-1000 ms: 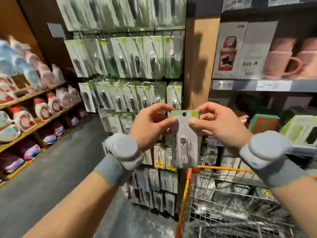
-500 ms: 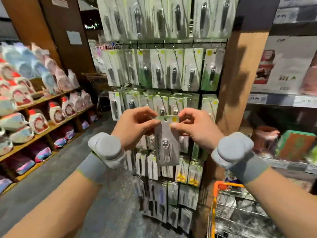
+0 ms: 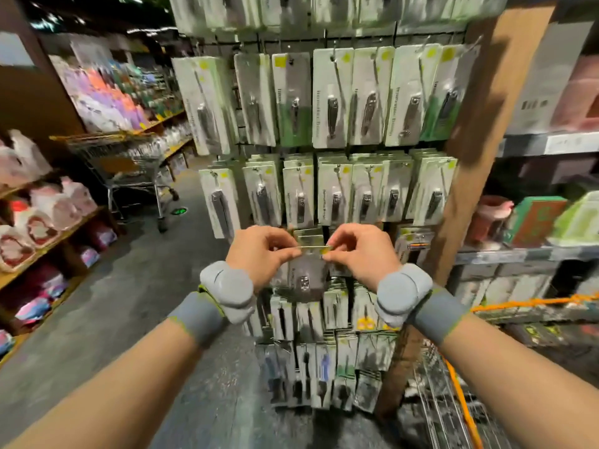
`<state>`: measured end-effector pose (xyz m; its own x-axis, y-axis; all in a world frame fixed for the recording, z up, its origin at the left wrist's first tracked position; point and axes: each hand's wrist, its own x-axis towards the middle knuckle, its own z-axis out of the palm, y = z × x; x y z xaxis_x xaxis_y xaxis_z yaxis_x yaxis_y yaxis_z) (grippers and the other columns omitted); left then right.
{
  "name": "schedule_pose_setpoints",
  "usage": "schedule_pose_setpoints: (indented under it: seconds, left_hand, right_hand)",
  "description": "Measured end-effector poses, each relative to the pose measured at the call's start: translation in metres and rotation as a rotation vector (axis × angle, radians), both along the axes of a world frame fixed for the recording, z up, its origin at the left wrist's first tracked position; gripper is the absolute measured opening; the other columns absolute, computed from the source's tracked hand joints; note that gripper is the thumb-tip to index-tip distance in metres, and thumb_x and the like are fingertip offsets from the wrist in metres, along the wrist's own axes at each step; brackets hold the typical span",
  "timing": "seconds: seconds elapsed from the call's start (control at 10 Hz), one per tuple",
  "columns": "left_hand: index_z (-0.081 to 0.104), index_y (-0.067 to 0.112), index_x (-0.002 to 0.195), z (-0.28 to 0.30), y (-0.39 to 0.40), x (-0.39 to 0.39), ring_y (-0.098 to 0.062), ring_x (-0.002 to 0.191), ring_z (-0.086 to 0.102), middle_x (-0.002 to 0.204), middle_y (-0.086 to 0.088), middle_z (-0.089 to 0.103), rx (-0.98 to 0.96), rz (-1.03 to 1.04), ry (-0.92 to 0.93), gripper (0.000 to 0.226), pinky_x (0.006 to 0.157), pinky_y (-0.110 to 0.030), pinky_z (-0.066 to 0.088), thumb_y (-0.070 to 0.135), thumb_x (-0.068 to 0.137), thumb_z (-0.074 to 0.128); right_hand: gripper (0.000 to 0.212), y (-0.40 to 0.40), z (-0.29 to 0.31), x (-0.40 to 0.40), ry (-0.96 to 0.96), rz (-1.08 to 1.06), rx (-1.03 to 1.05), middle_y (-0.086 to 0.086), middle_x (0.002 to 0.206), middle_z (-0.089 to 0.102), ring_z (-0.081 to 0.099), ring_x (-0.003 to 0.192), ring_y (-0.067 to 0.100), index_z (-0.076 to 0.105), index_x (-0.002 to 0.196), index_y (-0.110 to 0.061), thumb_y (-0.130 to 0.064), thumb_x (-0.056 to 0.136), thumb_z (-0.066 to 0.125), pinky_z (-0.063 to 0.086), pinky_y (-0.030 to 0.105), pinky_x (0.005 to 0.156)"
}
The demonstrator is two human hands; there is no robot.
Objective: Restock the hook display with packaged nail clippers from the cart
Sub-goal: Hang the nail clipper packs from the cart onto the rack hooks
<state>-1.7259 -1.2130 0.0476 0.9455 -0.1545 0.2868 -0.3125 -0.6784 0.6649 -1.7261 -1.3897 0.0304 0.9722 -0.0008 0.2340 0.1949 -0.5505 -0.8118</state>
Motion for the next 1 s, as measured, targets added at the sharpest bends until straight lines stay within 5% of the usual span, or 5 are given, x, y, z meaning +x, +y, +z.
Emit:
schedule_pose_setpoints:
  seconds: [0.3, 0.4, 1.0]
  left_hand:
    - [0.074, 0.019, 0.092, -0.032, -0.010, 0.051, -0.018, 0.088, 0.062, 0.089, 0.000, 0.072, 0.251, 0.062, -0.092, 0.015, 0.075, -0.022, 0.039, 0.030, 0.085, 0.068]
    - [0.073, 0.021, 0.095, -0.035, -0.009, 0.063, -0.020, 0.092, 0.063, 0.094, 0.000, 0.072, 0.295, 0.091, -0.124, 0.015, 0.079, -0.024, 0.042, 0.030, 0.087, 0.065]
    - [0.070, 0.019, 0.106, -0.050, -0.014, 0.090, -0.031, 0.106, 0.059, 0.106, -0.010, 0.069, 0.354, 0.109, 0.023, 0.020, 0.091, -0.037, 0.047, 0.026, 0.090, 0.061]
  right_hand:
    - [0.006, 0.002, -0.021, 0.047, 0.009, -0.079, -0.276, -0.001, 0.073, 0.063, 0.059, 0.078, 0.016, 0.070, 0.082, -0.014, -0.019, 0.081, 0.072, 0.047, 0.029, 0.081]
    - [0.008, 0.006, -0.023, 0.059, 0.001, -0.078, -0.294, 0.008, 0.083, 0.070, 0.064, 0.088, 0.028, 0.070, 0.086, -0.011, -0.018, 0.082, 0.071, 0.049, 0.037, 0.086]
    - [0.017, 0.016, -0.035, 0.079, 0.059, -0.131, -0.462, 0.013, 0.107, 0.065, 0.055, 0.106, 0.034, 0.065, 0.104, -0.014, -0.023, 0.091, 0.060, 0.046, 0.036, 0.086]
